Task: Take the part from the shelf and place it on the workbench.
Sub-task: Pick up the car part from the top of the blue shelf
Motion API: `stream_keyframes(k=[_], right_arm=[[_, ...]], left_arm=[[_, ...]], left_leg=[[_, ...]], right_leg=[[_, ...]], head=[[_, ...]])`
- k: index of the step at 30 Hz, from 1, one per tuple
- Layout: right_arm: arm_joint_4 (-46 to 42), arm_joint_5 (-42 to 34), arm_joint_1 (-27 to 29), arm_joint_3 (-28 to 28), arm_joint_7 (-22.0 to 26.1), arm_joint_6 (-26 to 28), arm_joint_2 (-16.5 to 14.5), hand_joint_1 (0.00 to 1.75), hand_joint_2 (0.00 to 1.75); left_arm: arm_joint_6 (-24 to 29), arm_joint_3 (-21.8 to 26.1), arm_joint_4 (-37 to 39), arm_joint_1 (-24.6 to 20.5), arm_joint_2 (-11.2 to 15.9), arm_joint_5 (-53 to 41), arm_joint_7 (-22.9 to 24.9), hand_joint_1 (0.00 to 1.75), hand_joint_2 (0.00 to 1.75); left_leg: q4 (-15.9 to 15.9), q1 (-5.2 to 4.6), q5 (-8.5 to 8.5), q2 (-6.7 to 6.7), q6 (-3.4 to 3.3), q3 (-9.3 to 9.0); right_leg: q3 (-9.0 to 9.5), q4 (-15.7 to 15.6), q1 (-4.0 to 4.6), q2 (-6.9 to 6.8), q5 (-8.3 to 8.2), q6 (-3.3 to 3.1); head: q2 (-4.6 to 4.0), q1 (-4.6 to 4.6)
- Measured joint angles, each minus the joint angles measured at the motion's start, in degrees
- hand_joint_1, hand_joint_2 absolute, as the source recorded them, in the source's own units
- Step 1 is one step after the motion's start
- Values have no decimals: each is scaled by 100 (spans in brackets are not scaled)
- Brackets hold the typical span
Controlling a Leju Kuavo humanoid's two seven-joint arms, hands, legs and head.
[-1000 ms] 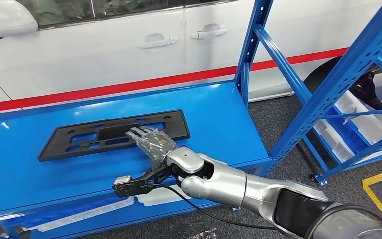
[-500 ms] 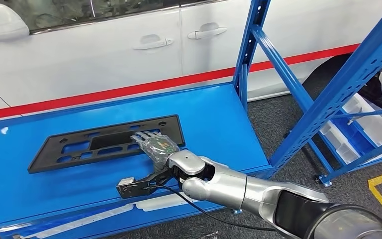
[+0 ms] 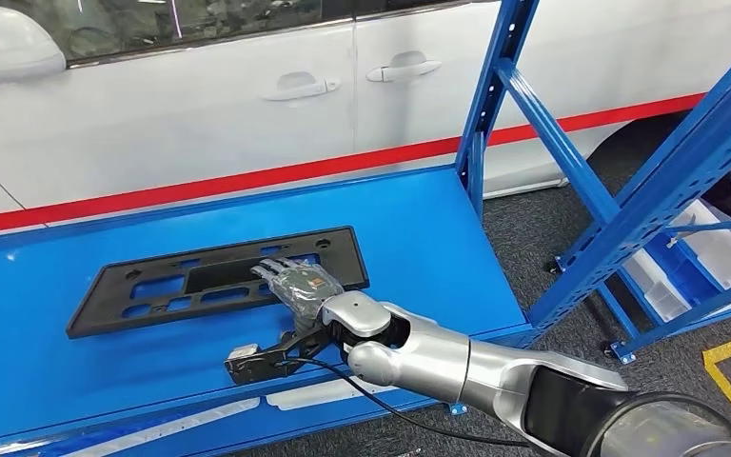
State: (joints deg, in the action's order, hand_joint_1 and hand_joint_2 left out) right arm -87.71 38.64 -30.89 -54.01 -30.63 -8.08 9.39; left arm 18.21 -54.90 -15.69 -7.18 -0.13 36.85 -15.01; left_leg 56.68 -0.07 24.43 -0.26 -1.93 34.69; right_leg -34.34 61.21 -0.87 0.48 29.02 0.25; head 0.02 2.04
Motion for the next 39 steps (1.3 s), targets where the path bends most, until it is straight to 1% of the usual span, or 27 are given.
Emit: stream_keyframes(k=[1, 3, 4, 5, 6, 7, 9, 10, 13, 15, 16, 18, 19, 20, 21, 22, 24, 26, 28, 30, 31, 33, 34, 35, 36, 37, 39], right_arm=[[3, -34, -1, 0, 2, -30, 1, 175, 175], [14, -94, 10, 0, 7, -74, 1, 175, 175], [19, -116, 18, 0, 10, -81, 1, 175, 175], [22, -135, 21, 0, 15, -80, 1, 175, 175], [23, -151, 18, 0, 20, -78, 1, 175, 175], [23, -162, 13, 0, 26, -76, 1, 175, 175], [25, -172, 4, 0, 37, -74, -1, 175, 175], [23, -176, 5, 0, 43, -74, -3, 175, 175], [15, -186, 10, 0, 54, -71, -3, 175, 175], [12, -189, 6, 0, 58, -70, -2, 175, 175], [10, -193, 4, 0, 61, -69, -3, 175, 175], [11, -211, 3, 0, 64, -68, -4, 175, 175], [12, -224, 4, 0, 64, -68, -4, 175, 175], [13, -235, 6, 0, 64, -67, -4, 175, 175], [12, -243, 5, 0, 65, -63, -4, 175, 175], [6, -247, 2, 0, 66, -57, -4, 175, 175], [-24, -248, -12, 0, 68, -43, -4, 175, 175], [-49, -256, -20, 0, 72, -29, -4, 175, 175], [-54, -265, -18, 0, 78, -21, -4, 175, 175], [-63, -267, -20, 0, 83, -16, -1, 175, 175], [-66, -267, -22, 0, 83, -13, 1, 175, 175], [-67, -267, -11, 0, 83, -10, 3, 175, 175], [-66, -267, 4, 0, 83, -9, 4, 175, 175], [-66, -267, 19, 0, 82, -9, 4, 175, 175], [-66, -267, 26, 0, 82, -9, 5, 175, 175], [-66, -267, 27, 0, 82, -9, 5, 175, 175], [-67, -267, 15, 0, 82, -9, 7, 170, 175]], left_arm=[[-7, 0, 0, -2, -1, 1, -7, 0, 0], [-19, 0, 0, -9, -1, 3, -23, 0, 0], [-24, 0, 0, -10, -1, 4, -31, 0, 0], [-30, 0, 0, -7, -1, 7, -39, 0, 0], [-37, 0, 0, -3, -3, 8, -50, 0, 0], [-45, 0, 0, 0, -5, 9, -62, 0, 0], [-58, 0, 0, -1, -8, 10, -84, 0, 0], [-61, 0, 0, -3, -8, 11, -91, 0, 0], [-66, 0, 0, 2, -6, 11, -99, 0, 0], [-68, 0, 0, 3, -4, 13, -99, 0, 0], [-70, 0, 0, -2, -4, 13, -99, 0, 0], [-80, 0, 0, -6, -7, 14, -101, 0, 0], [-86, 0, 0, -1, -9, 15, -105, 0, 0], [-92, 0, 0, 5, -10, 19, -111, 0, 0], [-103, 0, 0, 10, -11, 22, -122, 0, 0], [-123, 0, 0, 11, -11, 32, -143, 0, 0], [-213, 0, 0, 5, -5, 56, -221, 0, 0], [-324, 0, 0, -3, 3, 93, -317, 0, 0], [-393, 1, 0, 1, 6, 120, -375, 0, 0], [-417, 2, 0, 8, 4, 127, -399, 0, 0], [-419, 2, 0, 7, 3, 128, -404, 0, 0], [-421, 2, 0, 2, 2, 128, -407, 0, 0], [-421, 2, 0, 1, 2, 128, -407, 0, 0], [-422, 2, 0, 3, 2, 127, -407, 0, 0], [-422, 2, 0, 6, 2, 127, -407, 0, 0], [-422, 2, 0, 9, 1, 127, -407, 0, 44], [-422, 2, 0, 9, 0, 127, -407, 0, 131]], left_leg=[[-50, 16, -18, 6, -24, -34], [-58, 8, -11, 8, -53, -49], [-49, 9, 0, 7, -58, -49], [-33, 13, 14, 5, -56, -51], [-7, 23, 35, 1, -46, -54], [34, 35, 64, -6, -26, -55], [152, 39, 140, -24, 43, -28], [202, 33, 168, -30, 79, -8], [237, 30, 187, -32, 148, 19], [397, 43, 306, -23, 193, 80], [644, 51, 449, -18, 219, 189], [1370, 65, 780, -11, 265, 522], [1670, 70, 872, -10, 274, 670], [1794, 71, 865, -9, 273, 737], [1704, 69, 755, -9, 258, 701], [1416, 65, 570, -9, 230, 565], [627, 34, 259, -9, 150, 180], [212, -10, 186, -12, 95, -28], [149, -25, 175, -15, 64, -54], [39, -4, 114, -4, 13, -104], [-15, 8, 85, 4, -15, -129], [-42, 5, 74, 12, -52, -144], [-32, -1, 81, 13, -61, -141], [-18, -3, 91, 13, -66, -140], [2, -1, 105, 10, -65, -140], [31, 5, 126, 5, -58, -141], [128, 4, 190, -5, -12, -123]], right_leg=[[-119, 265, 7, -7, 149, 12], [-475, 985, 12, -9, 453, 29], [-622, 1245, 6, -11, 508, 41], [-681, 1310, -5, -14, 454, 55], [-633, 1156, -22, -20, 300, 71], [-489, 818, -45, -26, 82, 88], [-186, 159, -66, -23, -179, 94], [-107, -8, -63, -16, -213, 78], [-88, -56, -40, 6, -212, -22], [-66, -87, -62, 4, -233, -84], [-55, -100, -73, -1, -240, -107], [-51, -104, -69, -13, -240, -128], [-51, -104, -64, -16, -239, -132], [-50, -103, -58, -16, -237, -134], [-46, -103, -52, -11, -236, -135], [-40, -104, -48, -5, -236, -134], [-32, -109, -35, 4, -232, -123], [-34, -126, -30, 6, -236, -81], [-24, -164, -32, 8, -252, -12], [-57, -88, -27, -1, -171, 45], [-139, 95, -20, -6, -48, 61], [-455, 781, -18, -16, 297, 75], [-615, 1118, -18, -16, 416, 83], [-709, 1308, -21, -18, 441, 93], [-700, 1280, -27, -21, 357, 103], [-583, 1034, -34, -25, 184, 109], [-232, 302, -38, -31, -130, 104]], head=[[0, 4], [1, 7], [1, 7], [0, 7], [0, 8], [0, 8], [0, 6], [0, 6], [1, 5], [1, 4], [1, 3], [1, 2], [1, 2], [1, 2], [1, 2], [1, 3], [1, 3], [1, 3], [1, 4], [1, 9], [1, 10], [1, 12], [1, 10], [1, 12], [1, 11], [1, 12], [0, 12]])
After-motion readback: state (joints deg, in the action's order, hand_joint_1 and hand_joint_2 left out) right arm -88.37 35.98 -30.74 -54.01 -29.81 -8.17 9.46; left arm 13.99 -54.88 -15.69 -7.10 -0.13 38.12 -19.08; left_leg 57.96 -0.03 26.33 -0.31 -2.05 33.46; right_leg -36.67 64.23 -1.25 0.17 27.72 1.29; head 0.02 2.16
